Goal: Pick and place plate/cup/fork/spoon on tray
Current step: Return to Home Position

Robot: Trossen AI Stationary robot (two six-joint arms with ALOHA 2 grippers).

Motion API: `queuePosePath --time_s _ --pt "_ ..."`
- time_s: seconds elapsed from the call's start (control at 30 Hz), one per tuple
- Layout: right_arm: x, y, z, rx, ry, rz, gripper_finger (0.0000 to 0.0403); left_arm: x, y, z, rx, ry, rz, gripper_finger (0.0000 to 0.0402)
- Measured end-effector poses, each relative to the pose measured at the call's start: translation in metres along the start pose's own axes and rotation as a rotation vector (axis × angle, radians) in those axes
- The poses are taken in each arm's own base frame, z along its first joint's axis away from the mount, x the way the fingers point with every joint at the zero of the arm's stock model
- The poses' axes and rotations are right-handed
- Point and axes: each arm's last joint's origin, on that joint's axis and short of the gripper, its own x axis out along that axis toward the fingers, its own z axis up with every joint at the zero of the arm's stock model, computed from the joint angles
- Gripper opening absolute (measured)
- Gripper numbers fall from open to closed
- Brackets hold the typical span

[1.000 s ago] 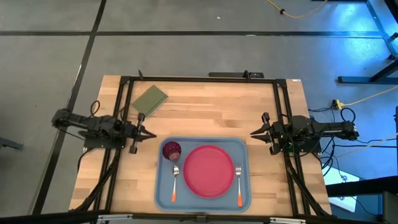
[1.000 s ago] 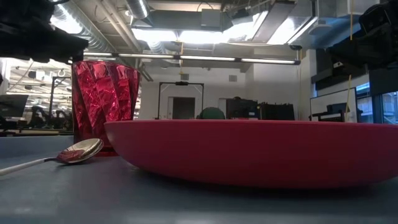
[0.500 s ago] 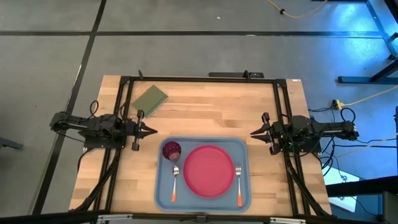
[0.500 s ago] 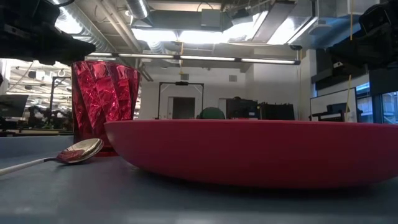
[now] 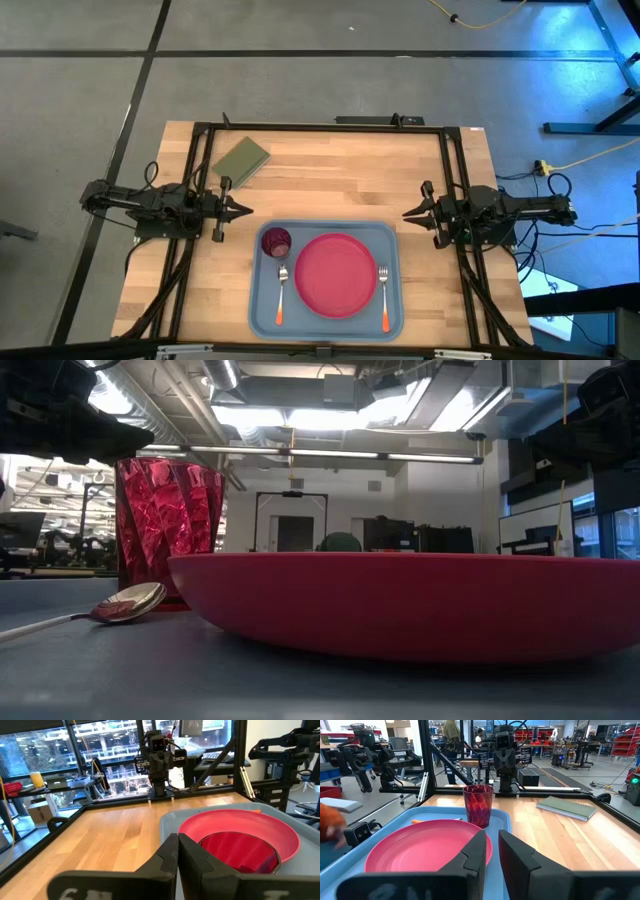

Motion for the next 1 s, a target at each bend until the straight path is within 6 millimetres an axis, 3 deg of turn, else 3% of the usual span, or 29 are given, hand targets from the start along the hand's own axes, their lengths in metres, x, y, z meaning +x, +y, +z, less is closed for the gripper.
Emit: queuePosePath --time_s 1.0 --pt "0.0000 0.0000 0.0000 0.000 0.000 0.000 0.0057 0.0000 0.0000 0.0001 -0.001 -0.001 0.000 0.0008"
